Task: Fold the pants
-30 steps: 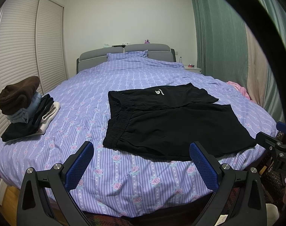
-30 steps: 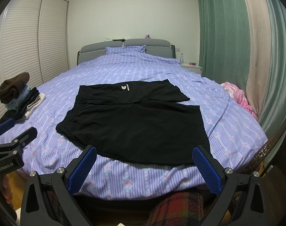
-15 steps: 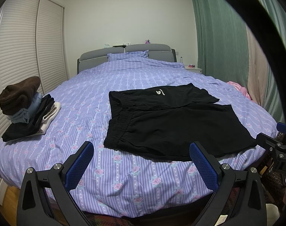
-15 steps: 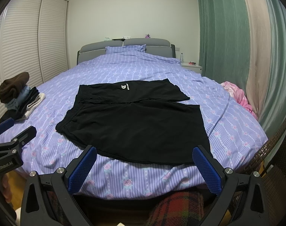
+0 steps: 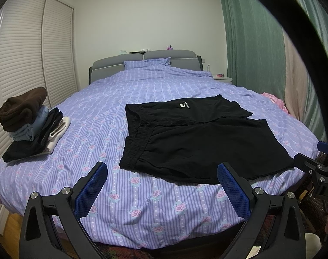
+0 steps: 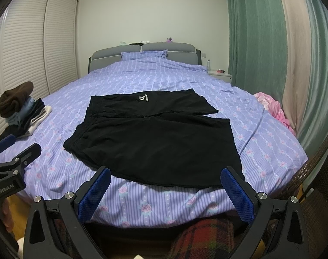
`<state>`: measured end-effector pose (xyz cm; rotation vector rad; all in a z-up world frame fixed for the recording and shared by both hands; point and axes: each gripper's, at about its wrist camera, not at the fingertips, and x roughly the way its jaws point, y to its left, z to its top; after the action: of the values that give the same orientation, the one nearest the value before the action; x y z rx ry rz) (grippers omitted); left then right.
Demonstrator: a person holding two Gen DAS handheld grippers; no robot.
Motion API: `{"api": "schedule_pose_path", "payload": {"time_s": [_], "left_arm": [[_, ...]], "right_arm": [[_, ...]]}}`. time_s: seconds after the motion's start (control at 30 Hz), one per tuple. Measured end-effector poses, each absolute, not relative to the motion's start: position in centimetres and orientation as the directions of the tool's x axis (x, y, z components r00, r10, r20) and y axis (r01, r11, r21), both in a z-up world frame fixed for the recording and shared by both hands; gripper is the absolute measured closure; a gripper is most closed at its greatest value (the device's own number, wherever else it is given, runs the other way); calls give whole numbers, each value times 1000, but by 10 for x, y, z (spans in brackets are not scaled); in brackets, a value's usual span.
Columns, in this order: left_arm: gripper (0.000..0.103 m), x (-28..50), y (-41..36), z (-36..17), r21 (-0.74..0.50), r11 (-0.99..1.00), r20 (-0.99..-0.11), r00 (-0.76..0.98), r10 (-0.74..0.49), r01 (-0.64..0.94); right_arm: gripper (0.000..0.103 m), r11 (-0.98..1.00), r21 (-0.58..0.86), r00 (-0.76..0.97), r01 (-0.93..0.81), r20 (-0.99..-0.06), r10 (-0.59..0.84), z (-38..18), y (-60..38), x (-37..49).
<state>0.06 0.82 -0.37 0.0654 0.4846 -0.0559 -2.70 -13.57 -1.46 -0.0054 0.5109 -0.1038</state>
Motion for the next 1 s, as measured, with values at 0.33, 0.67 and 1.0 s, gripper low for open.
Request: {"api": "schedule_pose_path", "payload": {"time_s": [0.33,0.67,1.0], "left_arm": [[0,10,15,-18,71,997,-484,875,-3,43],[0,33,22,-48,108,994,-526,848,64,-7],[0,71,30,-73,93,995,-594,801,74,-23]], "right_arm": [[0,996,-1,857,91,-509,-79,-31,-139,-14],[0,993,55,801,109,-596,-55,-72,-152,19],[0,979,116,749,166,-661,-49,-103,-170,49]]}}
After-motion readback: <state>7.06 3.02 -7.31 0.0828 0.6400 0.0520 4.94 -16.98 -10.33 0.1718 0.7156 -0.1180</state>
